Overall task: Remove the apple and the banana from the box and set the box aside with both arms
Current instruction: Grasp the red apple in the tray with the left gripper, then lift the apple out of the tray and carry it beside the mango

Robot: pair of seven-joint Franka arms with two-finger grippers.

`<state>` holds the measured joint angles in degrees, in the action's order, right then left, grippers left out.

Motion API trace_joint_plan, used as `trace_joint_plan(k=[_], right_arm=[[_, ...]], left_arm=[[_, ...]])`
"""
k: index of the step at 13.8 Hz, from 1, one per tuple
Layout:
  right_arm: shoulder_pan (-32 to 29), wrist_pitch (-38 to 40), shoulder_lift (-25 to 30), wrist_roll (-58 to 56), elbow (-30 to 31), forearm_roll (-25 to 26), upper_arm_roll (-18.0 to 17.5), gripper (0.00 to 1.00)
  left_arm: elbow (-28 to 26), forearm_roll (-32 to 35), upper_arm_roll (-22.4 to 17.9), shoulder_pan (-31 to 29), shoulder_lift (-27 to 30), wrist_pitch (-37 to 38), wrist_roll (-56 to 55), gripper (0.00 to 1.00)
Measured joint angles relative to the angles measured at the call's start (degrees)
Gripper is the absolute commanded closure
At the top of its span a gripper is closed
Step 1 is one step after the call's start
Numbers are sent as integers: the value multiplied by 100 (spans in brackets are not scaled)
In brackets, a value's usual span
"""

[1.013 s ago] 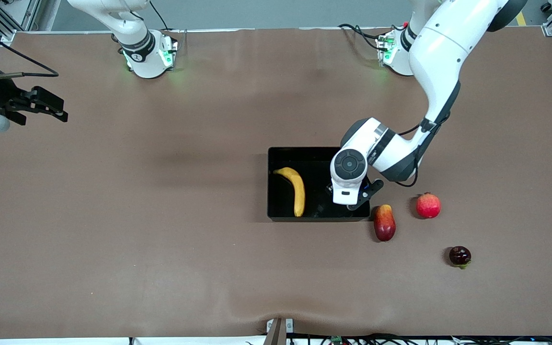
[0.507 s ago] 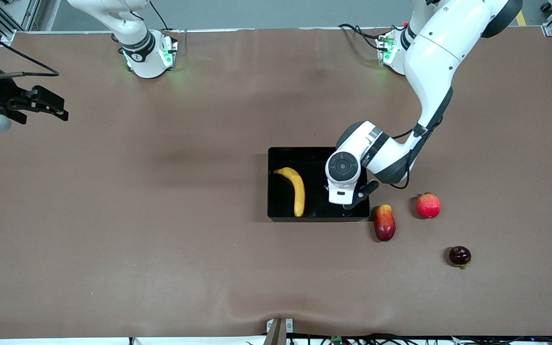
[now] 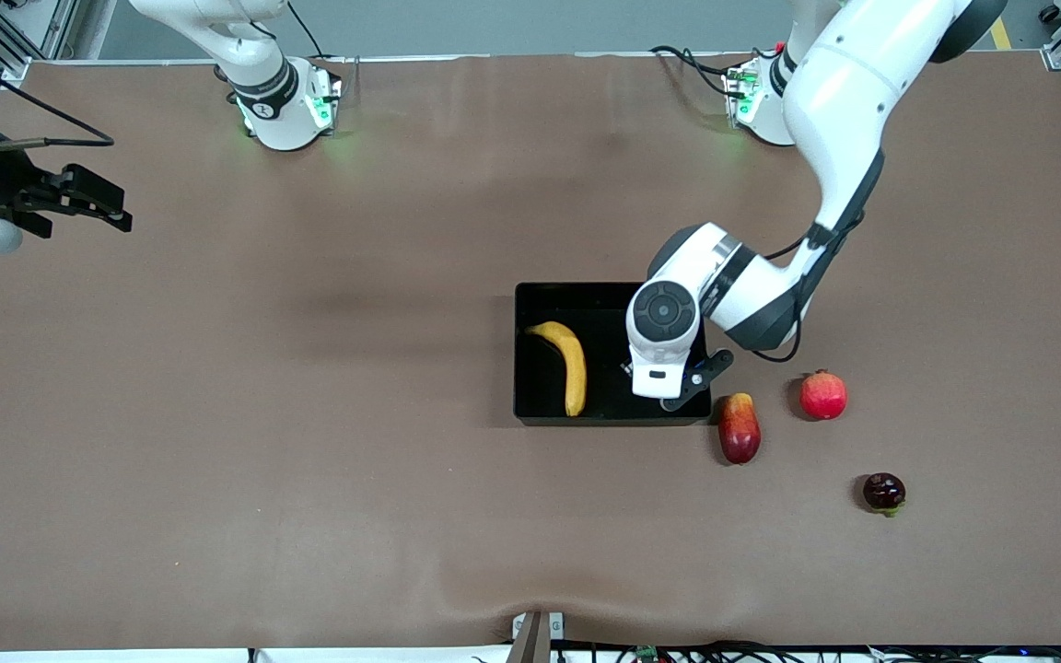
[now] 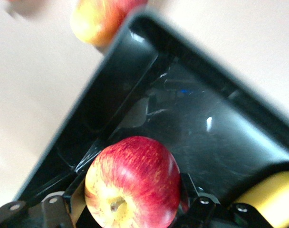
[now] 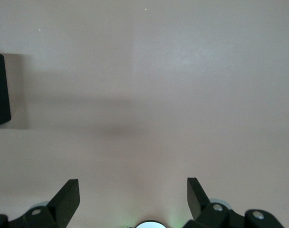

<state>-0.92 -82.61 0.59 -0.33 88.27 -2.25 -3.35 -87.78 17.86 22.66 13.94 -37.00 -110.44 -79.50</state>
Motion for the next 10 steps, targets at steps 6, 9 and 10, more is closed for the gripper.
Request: trace_joint_plan(k=[6, 9, 10], right_arm=[[1, 4, 0, 0, 0, -1, -8, 0], [1, 5, 0, 0, 0, -1, -11, 0], [1, 5, 0, 0, 0, -1, -11, 0]], left_arm=[[553, -24, -57, -313, 849, 665, 1174, 100], [554, -356, -55, -1191, 1184, 864, 2687, 100], [550, -396, -55, -1458, 1221, 924, 3105, 100]])
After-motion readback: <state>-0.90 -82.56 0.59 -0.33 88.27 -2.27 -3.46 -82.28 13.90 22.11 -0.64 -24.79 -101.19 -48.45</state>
